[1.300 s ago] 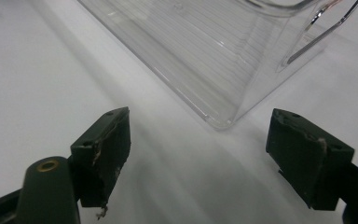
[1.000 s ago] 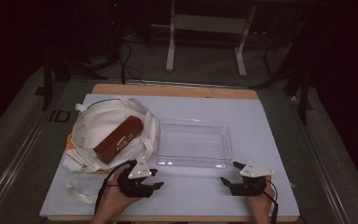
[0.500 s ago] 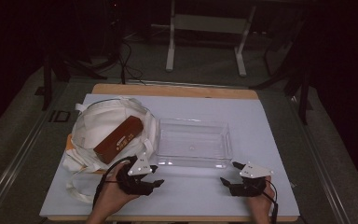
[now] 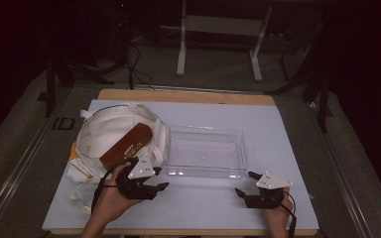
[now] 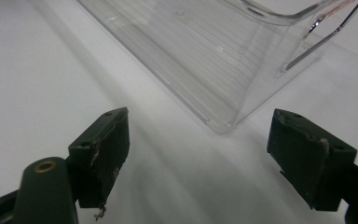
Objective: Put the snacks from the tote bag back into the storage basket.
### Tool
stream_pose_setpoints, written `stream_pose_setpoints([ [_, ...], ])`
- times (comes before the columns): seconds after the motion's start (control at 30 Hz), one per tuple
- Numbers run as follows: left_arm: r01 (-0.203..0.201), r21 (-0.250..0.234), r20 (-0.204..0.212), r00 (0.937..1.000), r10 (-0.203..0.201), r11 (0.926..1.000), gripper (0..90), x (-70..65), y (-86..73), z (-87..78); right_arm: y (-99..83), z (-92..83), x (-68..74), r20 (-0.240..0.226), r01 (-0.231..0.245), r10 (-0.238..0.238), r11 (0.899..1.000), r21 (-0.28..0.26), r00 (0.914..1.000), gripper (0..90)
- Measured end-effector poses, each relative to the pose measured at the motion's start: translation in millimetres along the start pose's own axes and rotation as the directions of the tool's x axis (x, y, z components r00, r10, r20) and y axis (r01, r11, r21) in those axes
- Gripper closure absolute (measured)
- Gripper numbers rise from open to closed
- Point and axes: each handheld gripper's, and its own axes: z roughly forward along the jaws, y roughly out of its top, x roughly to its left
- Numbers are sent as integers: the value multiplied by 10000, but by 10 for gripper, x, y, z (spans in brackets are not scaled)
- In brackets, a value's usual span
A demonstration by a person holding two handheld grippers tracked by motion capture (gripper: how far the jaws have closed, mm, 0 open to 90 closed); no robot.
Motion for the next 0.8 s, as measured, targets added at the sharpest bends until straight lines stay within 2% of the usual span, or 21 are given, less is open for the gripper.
stream_pose_setpoints([
  [0.23,-22,76,-265,9996,24,10000,471,78,47,-103,2,4,4,2,23,-23,10000,6,10000,208],
  [0.57,20,87,-395,9992,-17,10000,469,182,58,-189,2,2,5,-13,43,-43,10000,19,10000,207],
  [0.8,63,228,-718,9974,-46,9997,469,304,92,-294,3,5,4,-2,103,-103,9999,2,9999,206],
])
